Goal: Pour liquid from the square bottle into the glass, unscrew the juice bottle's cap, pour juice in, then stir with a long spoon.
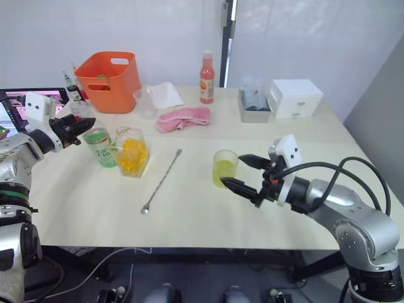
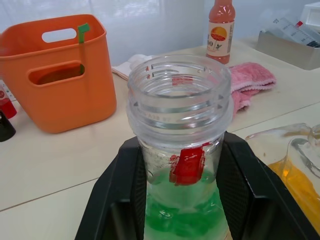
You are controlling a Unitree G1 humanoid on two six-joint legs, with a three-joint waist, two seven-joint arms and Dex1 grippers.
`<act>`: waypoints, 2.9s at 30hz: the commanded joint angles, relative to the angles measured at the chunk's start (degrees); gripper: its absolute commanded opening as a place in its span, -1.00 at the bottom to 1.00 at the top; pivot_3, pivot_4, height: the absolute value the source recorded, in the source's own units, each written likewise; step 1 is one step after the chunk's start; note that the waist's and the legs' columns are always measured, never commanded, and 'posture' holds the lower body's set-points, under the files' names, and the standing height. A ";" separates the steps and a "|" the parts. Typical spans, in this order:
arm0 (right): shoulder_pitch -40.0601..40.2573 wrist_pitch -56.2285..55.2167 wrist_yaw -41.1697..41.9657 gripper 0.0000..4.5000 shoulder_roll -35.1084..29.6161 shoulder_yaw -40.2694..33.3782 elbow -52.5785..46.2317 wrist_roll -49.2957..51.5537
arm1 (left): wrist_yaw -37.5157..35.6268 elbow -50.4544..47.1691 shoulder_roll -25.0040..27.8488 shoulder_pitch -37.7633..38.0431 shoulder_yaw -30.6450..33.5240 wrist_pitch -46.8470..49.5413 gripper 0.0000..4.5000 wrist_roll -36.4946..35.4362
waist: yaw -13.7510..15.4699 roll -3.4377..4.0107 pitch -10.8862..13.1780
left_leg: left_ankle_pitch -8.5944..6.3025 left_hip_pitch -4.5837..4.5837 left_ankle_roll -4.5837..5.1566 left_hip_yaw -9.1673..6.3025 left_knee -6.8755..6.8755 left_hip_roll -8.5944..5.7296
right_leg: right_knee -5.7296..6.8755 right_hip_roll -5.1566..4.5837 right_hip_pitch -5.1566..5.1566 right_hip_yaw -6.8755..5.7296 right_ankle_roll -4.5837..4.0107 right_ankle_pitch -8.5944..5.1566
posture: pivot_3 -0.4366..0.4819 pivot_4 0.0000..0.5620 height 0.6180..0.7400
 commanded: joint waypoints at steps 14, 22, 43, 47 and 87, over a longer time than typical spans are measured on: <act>-2.85 0.06 -0.49 1.00 -1.61 -2.14 2.98 0.58 | 0.33 1.27 1.38 -1.29 0.73 -0.27 0.53 0.74 | -0.09 0.00 0.00 | 0.00 0.12 0.00 0.11 0.00 0.01 | 0.13 0.00 -0.01 0.06 0.00 0.00 | -0.05 -0.47 0.59; -0.30 -0.28 -0.46 1.00 -2.33 -3.24 6.03 -0.93 | -4.18 -0.42 2.25 0.19 2.40 0.80 0.99 -1.58 | -0.01 0.00 0.00 | 0.00 0.00 0.01 0.10 -0.01 0.01 | -0.01 -0.01 -0.04 0.03 0.00 0.00 | -0.05 -0.47 0.59; 10.12 -10.80 1.85 1.00 -3.42 -11.18 14.34 -12.91 | -11.63 -27.98 9.39 31.37 20.67 15.70 0.99 -16.03 | -0.68 0.01 -0.01 | -0.01 0.08 0.01 0.13 -0.13 0.10 | -0.07 -0.03 -0.04 0.07 -0.01 0.00 | -0.05 -0.47 0.59; 16.30 -14.92 4.53 1.00 -2.03 -14.95 14.45 -13.02 | -14.43 -32.68 7.56 42.56 22.23 13.32 0.99 -15.96 | -0.65 0.04 -0.02 | -0.01 0.21 0.00 0.19 -0.26 0.13 | -0.11 -0.10 0.01 0.11 -0.02 -0.01 | -0.05 -0.47 0.59; 11.48 -7.74 17.00 1.00 -6.64 -11.11 12.23 -1.98 | 16.24 -78.41 -14.15 65.10 24.20 31.72 0.99 -31.30 | -0.70 0.13 -0.11 | -0.03 0.53 -0.01 0.03 -0.32 0.30 | -0.12 -0.13 0.22 0.29 -0.10 -0.03 | -0.05 -0.47 0.59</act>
